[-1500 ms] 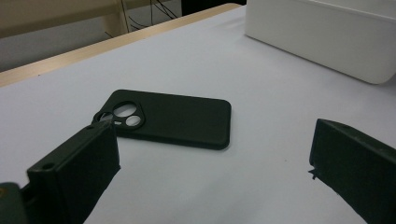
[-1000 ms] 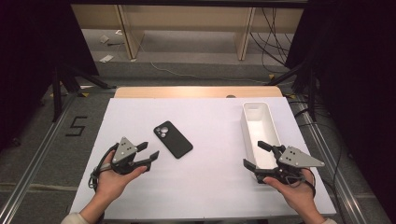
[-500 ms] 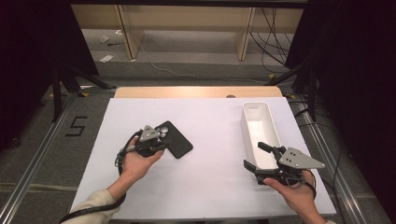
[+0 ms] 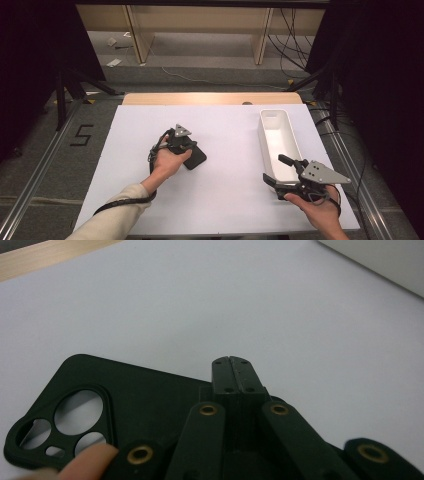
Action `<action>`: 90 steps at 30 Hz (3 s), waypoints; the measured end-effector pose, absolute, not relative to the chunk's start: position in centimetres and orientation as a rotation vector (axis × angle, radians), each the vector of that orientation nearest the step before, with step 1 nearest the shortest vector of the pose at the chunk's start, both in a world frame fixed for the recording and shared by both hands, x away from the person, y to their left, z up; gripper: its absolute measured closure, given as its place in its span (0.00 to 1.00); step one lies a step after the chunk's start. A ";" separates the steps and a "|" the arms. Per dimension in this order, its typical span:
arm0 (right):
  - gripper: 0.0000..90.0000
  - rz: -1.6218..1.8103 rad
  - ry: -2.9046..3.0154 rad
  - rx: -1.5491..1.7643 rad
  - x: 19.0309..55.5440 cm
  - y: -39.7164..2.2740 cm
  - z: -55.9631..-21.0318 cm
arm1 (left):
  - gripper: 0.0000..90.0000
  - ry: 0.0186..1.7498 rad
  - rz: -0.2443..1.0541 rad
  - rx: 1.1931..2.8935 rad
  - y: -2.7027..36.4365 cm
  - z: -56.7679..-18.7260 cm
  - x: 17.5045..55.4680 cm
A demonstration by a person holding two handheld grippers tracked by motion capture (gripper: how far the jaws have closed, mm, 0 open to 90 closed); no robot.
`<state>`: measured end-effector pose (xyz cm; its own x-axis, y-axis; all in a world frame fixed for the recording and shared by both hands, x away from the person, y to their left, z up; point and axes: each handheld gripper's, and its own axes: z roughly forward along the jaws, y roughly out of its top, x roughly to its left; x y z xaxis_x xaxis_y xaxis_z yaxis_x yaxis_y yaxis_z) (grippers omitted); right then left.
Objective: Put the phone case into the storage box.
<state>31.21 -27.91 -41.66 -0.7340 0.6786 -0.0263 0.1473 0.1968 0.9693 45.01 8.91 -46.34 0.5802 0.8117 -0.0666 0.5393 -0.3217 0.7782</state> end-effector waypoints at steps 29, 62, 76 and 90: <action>0.23 1.565 2.035 0.766 31.2 -27.9 -41.8 | 1.00 1.055 0.471 2.105 5.1 -48.9 47.3; 0.23 1.563 2.038 0.767 31.2 -28.0 -41.8 | 1.00 1.066 0.458 2.207 5.5 -48.6 46.4; 0.23 1.564 2.037 0.769 31.2 -28.0 -41.8 | 1.00 1.050 0.419 2.250 6.9 -48.3 45.1; 0.24 1.564 2.036 0.770 31.2 -28.0 -41.8 | 1.00 1.052 0.392 2.288 8.6 -48.1 43.7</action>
